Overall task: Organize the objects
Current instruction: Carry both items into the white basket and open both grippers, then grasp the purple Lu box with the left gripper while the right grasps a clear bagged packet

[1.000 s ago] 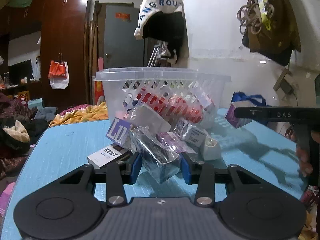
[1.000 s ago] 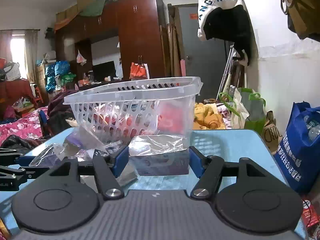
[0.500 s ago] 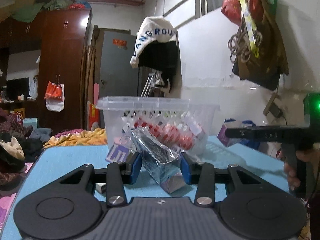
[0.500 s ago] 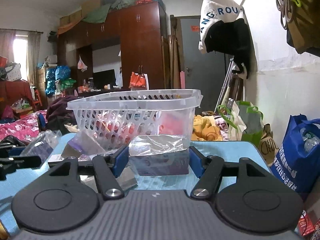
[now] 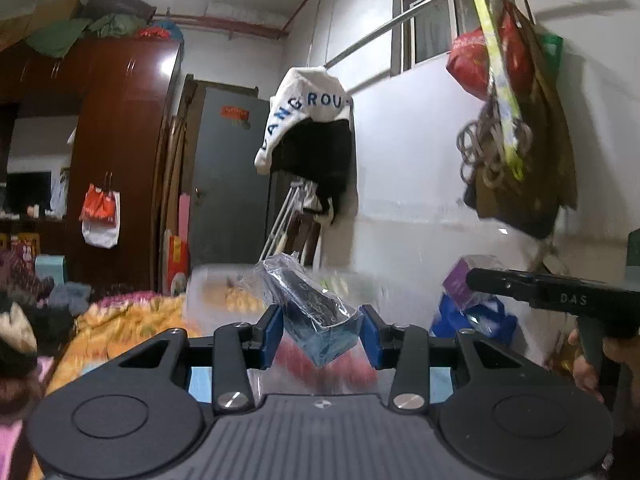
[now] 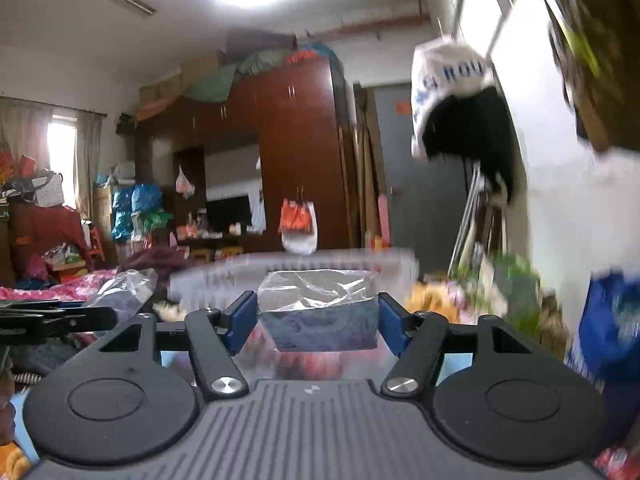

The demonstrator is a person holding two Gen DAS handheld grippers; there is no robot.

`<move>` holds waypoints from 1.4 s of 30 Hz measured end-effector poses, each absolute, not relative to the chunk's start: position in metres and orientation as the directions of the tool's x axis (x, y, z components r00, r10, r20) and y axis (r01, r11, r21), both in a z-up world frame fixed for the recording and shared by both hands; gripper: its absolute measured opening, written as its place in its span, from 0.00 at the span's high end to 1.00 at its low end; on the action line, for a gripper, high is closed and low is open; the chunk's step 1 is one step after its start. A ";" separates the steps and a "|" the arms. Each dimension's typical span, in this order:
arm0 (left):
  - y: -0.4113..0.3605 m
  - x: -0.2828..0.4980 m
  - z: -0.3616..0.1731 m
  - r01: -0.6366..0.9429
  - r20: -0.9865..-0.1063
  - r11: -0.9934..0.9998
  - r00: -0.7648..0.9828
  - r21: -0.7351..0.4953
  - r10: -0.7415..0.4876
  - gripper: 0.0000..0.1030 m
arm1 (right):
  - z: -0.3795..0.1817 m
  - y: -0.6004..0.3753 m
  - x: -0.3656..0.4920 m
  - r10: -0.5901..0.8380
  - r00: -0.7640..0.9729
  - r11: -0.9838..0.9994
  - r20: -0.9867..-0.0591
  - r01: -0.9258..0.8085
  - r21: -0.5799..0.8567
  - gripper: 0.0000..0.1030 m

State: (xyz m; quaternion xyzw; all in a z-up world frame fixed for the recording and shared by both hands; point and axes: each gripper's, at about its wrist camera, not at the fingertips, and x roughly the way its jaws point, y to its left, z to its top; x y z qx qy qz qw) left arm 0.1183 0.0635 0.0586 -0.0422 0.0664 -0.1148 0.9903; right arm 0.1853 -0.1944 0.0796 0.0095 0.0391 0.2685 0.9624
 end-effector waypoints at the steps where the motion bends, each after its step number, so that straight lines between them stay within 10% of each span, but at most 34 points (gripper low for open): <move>1: 0.064 0.138 0.073 0.207 -0.141 0.973 0.965 -0.102 -0.220 0.56 | 0.093 -0.187 0.195 0.523 0.849 0.852 -0.073 -0.523 0.027 0.35; 6: 0.063 0.227 0.092 0.159 -0.292 0.978 0.936 -0.139 -0.193 0.54 | 0.119 -0.148 0.269 0.496 0.848 0.860 -0.184 -0.509 -0.028 0.35; 9: 0.066 0.259 0.082 0.120 -0.354 0.982 0.920 -0.148 -0.166 0.23 | 0.110 -0.133 0.300 0.486 0.835 0.858 -0.259 -0.512 -0.043 0.29; 11: 0.068 0.266 0.077 0.089 -0.377 0.985 0.916 -0.145 -0.138 0.22 | 0.103 -0.129 0.304 0.453 0.854 0.875 -0.257 -0.480 -0.053 0.12; 12: 0.069 0.261 0.076 0.103 -0.371 0.983 0.916 -0.150 -0.153 0.22 | 0.101 -0.130 0.303 0.446 0.861 0.880 -0.246 -0.471 -0.054 0.00; 19: 0.071 0.173 0.075 0.171 -0.248 0.979 0.949 -0.107 -0.193 0.11 | 0.092 -0.169 0.250 0.550 0.810 0.828 -0.202 -0.560 0.009 0.00; 31: 0.098 0.196 0.004 0.092 -0.483 0.986 0.863 -0.139 -0.148 0.10 | 0.005 -0.148 0.261 0.580 0.613 0.772 -0.536 -0.623 0.122 0.00; 42: 0.098 0.238 -0.018 0.077 -0.630 0.984 0.760 -0.160 -0.162 0.11 | -0.013 -0.129 0.266 0.573 0.561 0.748 -0.598 -0.656 0.101 0.00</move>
